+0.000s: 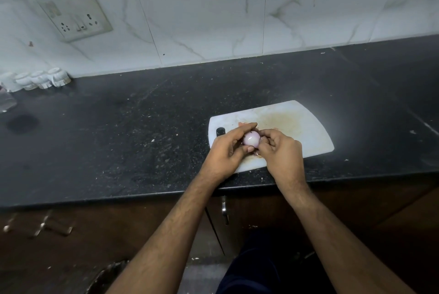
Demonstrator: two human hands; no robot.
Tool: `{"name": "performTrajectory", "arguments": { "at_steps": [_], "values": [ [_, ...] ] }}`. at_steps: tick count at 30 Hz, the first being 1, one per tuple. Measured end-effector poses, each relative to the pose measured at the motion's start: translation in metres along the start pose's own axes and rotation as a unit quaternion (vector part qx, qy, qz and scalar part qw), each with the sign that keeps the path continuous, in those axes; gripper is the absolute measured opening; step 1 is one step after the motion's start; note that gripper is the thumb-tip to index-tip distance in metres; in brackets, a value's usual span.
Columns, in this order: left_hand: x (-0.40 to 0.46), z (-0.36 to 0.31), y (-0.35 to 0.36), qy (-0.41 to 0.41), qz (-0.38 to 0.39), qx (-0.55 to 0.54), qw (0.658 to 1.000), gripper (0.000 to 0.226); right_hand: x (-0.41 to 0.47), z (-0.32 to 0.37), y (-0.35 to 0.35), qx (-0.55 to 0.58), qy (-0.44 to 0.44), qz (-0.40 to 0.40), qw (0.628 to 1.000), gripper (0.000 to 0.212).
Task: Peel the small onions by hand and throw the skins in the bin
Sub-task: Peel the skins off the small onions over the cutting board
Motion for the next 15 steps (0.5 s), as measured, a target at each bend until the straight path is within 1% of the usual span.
{"name": "performTrajectory", "arguments": {
  "at_steps": [4, 6, 11, 13, 15],
  "values": [
    [-0.002, -0.002, -0.001, 0.000, -0.009, -0.015, 1.000, 0.056, 0.004, -0.009, 0.001, 0.066, 0.001, 0.014, 0.998, 0.022],
    [-0.001, -0.003, -0.001, 0.000, -0.003, -0.008, 1.000, 0.055, 0.005, -0.005, 0.002, 0.081, -0.006, 0.027, 0.996, 0.025],
    [0.002, -0.005, 0.008, 0.007, 0.031, 0.019, 0.999, 0.060, 0.003, 0.001, 0.002, 0.073, -0.027, 0.038, 0.996, 0.029],
    [0.004, -0.005, 0.008, 0.012, 0.021, 0.058, 0.998, 0.068, 0.002, 0.004, 0.001, 0.064, -0.048, 0.036, 0.996, 0.031],
    [0.004, -0.005, 0.007, 0.016, 0.008, 0.082, 0.996, 0.071, 0.001, 0.007, 0.002, 0.059, -0.065, 0.035, 0.996, 0.031]
  ]
}}
Point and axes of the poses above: each hand's wrist, its own x-axis towards the middle knuckle, its own y-axis out of the palm, z = x × y, the point moved 7 cm from there along x, towards the middle knuckle, and after that the axes turned 12 degrees about z, right-handed, at the moved point
